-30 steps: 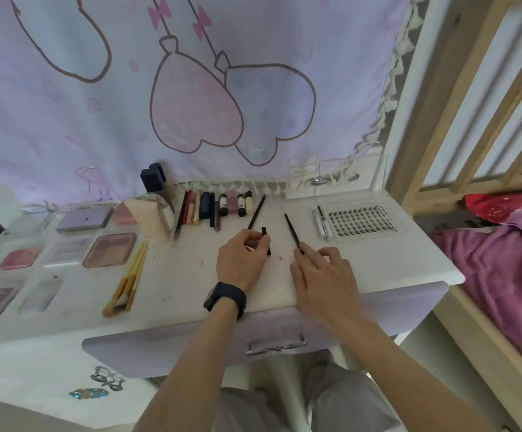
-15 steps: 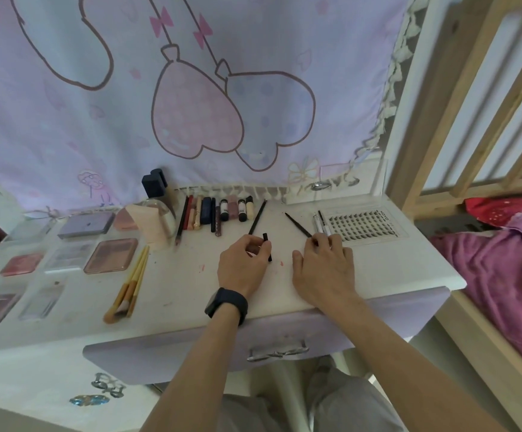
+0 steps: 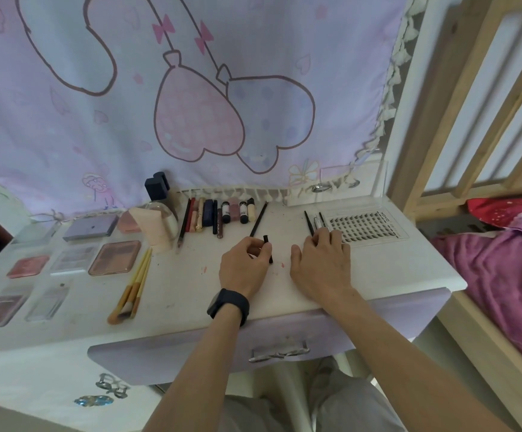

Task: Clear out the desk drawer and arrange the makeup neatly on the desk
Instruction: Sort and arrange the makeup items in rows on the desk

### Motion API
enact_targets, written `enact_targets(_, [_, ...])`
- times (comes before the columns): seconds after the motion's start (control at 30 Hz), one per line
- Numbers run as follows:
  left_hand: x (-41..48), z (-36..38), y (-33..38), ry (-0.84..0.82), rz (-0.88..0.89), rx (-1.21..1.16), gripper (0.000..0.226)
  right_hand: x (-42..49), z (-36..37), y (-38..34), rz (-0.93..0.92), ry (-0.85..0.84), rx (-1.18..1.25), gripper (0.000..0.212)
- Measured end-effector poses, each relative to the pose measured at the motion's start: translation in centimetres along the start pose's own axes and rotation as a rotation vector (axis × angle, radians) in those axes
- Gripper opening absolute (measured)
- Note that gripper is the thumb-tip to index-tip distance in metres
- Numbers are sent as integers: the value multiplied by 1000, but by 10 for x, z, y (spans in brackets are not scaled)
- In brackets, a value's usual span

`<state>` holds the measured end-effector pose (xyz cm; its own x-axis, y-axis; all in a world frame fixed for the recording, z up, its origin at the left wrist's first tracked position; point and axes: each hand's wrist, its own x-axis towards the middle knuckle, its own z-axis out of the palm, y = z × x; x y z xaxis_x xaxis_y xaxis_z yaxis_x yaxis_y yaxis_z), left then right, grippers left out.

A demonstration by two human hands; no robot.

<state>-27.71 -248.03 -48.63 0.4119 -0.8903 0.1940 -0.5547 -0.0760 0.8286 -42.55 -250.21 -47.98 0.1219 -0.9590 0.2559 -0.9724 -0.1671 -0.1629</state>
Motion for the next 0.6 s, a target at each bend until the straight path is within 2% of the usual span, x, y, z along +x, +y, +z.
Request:
enact_targets(0.07, [0,0,0,-4,-17,-5,10,-5,-3,8,-16,59,56,42])
enact_targets(0.17, [5,2,-1,-42,-57,17,12,-20,-3,35,-34,243,173,25])
enact_targets(0.23, [14,5,1,-105,-99,63,18,-24,0,59,-30,319,179,24])
enact_targets(0.4, [38,27,28,-238,-142,126,21,-26,8,104,51,294,151,29])
enact_targets(0.5, [47,45,42,-249,-151,157,13,-29,9,105,57,265,170,39])
enact_targets(0.6, [54,57,46,-249,-159,165,16,-29,8,104,56,252,191,42])
